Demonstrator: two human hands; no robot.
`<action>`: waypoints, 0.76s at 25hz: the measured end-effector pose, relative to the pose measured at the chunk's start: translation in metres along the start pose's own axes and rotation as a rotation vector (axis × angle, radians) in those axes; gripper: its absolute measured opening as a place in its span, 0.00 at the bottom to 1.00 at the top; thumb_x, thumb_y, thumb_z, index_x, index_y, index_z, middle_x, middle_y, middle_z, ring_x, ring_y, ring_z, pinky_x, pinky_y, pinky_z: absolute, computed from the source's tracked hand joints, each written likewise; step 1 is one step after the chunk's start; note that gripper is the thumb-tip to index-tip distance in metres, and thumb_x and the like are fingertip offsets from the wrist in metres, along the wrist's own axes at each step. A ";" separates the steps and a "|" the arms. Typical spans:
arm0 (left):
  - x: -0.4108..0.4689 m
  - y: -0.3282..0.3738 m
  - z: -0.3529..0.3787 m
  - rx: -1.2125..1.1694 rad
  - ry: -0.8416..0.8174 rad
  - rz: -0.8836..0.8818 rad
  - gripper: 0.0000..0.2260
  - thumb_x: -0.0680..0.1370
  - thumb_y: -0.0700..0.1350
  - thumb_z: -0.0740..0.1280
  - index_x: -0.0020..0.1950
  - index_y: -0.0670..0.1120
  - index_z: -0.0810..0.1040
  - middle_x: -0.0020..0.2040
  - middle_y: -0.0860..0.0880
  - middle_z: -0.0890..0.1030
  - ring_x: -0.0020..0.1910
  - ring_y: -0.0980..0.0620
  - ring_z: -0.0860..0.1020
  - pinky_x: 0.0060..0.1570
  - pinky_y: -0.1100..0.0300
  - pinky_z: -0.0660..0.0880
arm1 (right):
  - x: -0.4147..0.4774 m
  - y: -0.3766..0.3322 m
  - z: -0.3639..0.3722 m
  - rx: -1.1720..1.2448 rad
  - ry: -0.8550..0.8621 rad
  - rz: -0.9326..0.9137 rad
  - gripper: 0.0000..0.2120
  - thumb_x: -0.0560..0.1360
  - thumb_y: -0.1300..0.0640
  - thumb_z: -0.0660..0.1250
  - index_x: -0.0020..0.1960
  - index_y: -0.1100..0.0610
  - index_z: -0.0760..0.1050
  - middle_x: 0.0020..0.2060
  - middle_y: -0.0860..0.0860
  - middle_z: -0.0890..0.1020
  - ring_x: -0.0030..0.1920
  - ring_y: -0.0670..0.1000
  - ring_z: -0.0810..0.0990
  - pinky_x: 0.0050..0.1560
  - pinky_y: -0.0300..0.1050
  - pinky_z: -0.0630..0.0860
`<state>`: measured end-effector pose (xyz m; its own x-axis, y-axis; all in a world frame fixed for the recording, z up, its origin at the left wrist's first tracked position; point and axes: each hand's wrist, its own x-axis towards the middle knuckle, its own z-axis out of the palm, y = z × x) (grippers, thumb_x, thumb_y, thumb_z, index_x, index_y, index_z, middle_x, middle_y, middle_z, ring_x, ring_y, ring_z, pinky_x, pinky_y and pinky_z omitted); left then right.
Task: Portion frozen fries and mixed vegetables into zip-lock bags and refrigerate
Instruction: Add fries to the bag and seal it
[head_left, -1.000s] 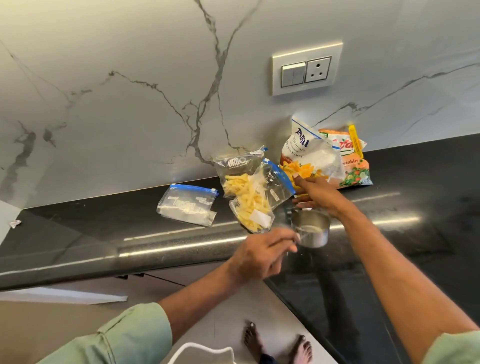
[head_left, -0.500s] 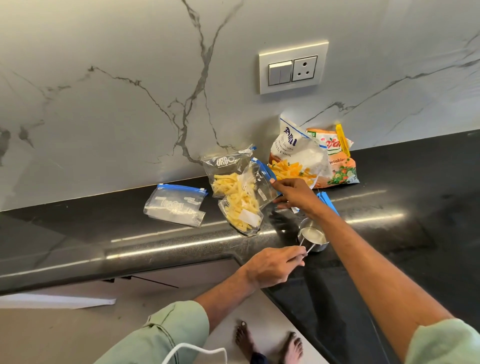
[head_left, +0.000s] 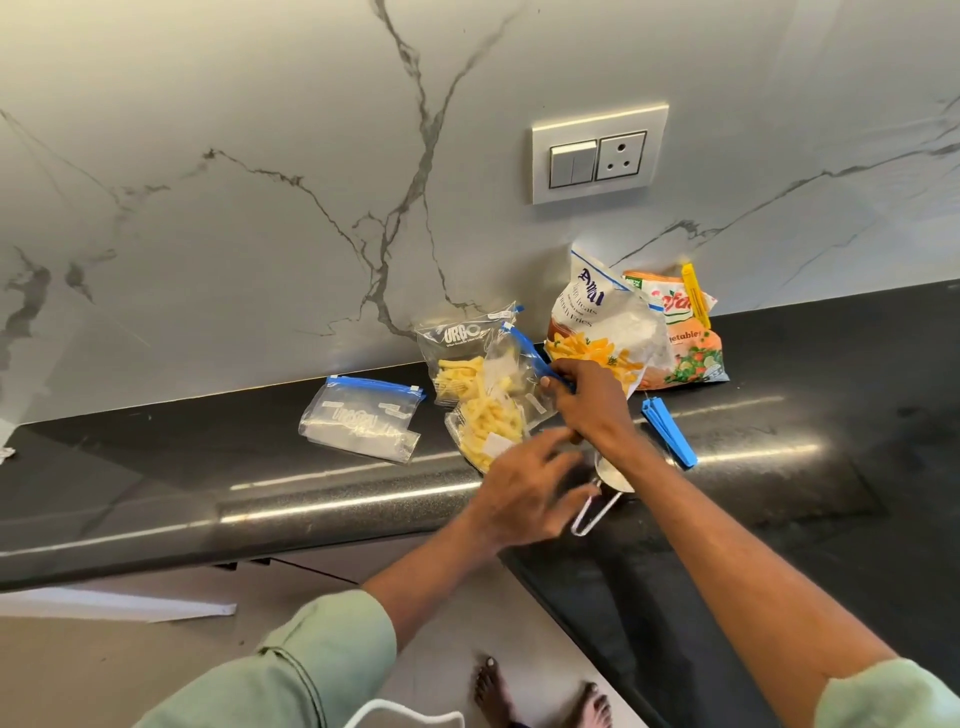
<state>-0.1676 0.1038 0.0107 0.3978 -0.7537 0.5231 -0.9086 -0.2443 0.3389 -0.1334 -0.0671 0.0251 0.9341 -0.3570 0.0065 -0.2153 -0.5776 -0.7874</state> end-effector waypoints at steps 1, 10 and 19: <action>0.010 -0.012 -0.014 0.056 0.065 -0.041 0.12 0.82 0.47 0.68 0.60 0.41 0.81 0.60 0.42 0.80 0.49 0.49 0.80 0.47 0.58 0.79 | -0.001 -0.002 -0.003 -0.019 -0.014 -0.040 0.08 0.80 0.54 0.71 0.58 0.50 0.85 0.45 0.46 0.88 0.46 0.50 0.83 0.46 0.48 0.77; 0.078 -0.161 -0.058 -0.536 -0.032 -0.983 0.18 0.84 0.47 0.65 0.74 0.47 0.75 0.68 0.46 0.79 0.70 0.46 0.76 0.71 0.51 0.72 | -0.007 -0.002 -0.025 -0.101 -0.266 -0.259 0.15 0.77 0.67 0.72 0.61 0.54 0.86 0.56 0.51 0.88 0.57 0.52 0.84 0.59 0.54 0.80; 0.088 -0.134 -0.037 -0.698 -0.272 -0.827 0.11 0.83 0.43 0.68 0.63 0.43 0.83 0.57 0.45 0.86 0.60 0.50 0.83 0.64 0.55 0.77 | -0.011 -0.006 -0.032 -0.105 -0.348 -0.290 0.21 0.73 0.75 0.68 0.57 0.55 0.87 0.54 0.48 0.88 0.56 0.48 0.85 0.60 0.50 0.82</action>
<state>-0.0058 0.0930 0.0403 0.7280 -0.6471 -0.2263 -0.0719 -0.4004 0.9135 -0.1519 -0.0829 0.0496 0.9961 0.0881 -0.0042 0.0584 -0.6949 -0.7167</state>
